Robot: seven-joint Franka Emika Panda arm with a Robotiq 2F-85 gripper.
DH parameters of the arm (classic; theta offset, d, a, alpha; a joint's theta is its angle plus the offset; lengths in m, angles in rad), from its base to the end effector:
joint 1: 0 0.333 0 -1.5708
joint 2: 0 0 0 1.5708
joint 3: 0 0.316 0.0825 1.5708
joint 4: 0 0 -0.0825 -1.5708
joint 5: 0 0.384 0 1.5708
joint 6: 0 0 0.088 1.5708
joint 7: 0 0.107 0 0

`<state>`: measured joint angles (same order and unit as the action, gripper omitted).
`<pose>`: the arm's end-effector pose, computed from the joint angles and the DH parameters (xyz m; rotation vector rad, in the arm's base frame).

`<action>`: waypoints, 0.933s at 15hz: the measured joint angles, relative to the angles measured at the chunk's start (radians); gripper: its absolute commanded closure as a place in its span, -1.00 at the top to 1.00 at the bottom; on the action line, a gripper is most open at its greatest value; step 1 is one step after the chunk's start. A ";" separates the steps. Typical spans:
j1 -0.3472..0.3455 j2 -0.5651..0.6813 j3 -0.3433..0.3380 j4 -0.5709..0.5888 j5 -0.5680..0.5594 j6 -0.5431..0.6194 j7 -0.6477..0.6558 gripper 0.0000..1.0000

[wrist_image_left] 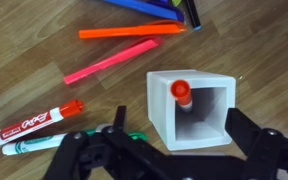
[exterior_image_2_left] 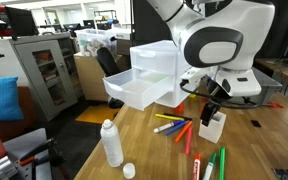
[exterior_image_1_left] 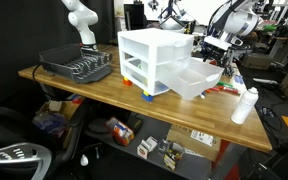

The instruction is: Move the white box from right to left

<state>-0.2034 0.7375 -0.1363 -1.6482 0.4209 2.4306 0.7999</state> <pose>0.6552 -0.2184 0.1895 -2.2356 1.9108 -0.0205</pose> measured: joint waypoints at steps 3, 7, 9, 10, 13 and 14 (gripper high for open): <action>0.005 0.026 -0.009 0.027 -0.006 -0.004 0.029 1.00; 0.007 0.047 -0.031 0.043 -0.035 -0.008 0.069 1.00; 0.007 0.050 -0.033 0.050 -0.039 -0.017 0.077 1.00; 0.009 0.052 -0.033 0.053 -0.040 -0.021 0.080 1.00; 0.009 0.054 -0.033 0.062 -0.044 -0.035 0.086 1.00; 0.009 0.055 -0.033 0.064 -0.045 -0.039 0.086 1.00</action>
<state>-0.1943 0.7922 -0.1694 -1.5838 0.3763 2.3916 0.8863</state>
